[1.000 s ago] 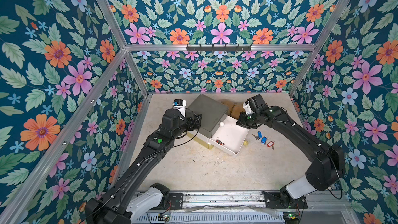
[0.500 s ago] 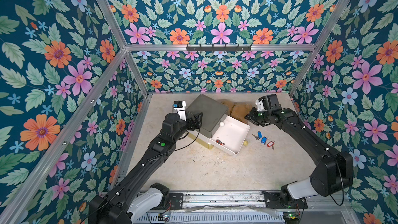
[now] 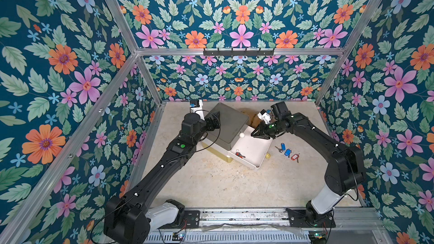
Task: Take the keys out of the drawer
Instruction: Pick up the key from the drawer.
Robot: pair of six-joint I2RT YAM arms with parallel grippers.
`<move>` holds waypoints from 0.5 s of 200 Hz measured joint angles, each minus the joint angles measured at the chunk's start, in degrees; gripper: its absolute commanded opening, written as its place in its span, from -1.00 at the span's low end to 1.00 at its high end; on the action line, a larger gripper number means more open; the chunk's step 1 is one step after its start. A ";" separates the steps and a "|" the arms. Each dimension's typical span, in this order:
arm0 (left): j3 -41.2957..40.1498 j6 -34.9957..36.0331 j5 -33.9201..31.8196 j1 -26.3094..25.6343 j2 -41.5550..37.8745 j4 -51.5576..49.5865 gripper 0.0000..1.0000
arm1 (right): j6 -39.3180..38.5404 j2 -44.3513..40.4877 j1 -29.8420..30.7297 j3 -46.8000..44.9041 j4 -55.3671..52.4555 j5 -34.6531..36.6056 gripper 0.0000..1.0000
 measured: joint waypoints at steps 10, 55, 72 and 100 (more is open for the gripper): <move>0.26 0.59 0.07 0.00 -0.02 0.00 0.98 | -0.04 0.74 1.31 -0.35 -0.17 -0.79 -0.50; -2.21 1.40 1.51 0.04 -3.19 -0.02 0.99 | 4.28 0.42 5.14 -8.98 4.79 -3.91 -0.39; -2.97 1.40 2.21 0.04 -4.13 -0.07 0.98 | 5.99 0.42 5.49 -10.23 7.91 -4.35 -0.32; -3.32 1.40 3.17 0.04 -4.98 -0.13 0.98 | 7.93 1.57 5.62 -10.60 12.52 -5.05 -0.31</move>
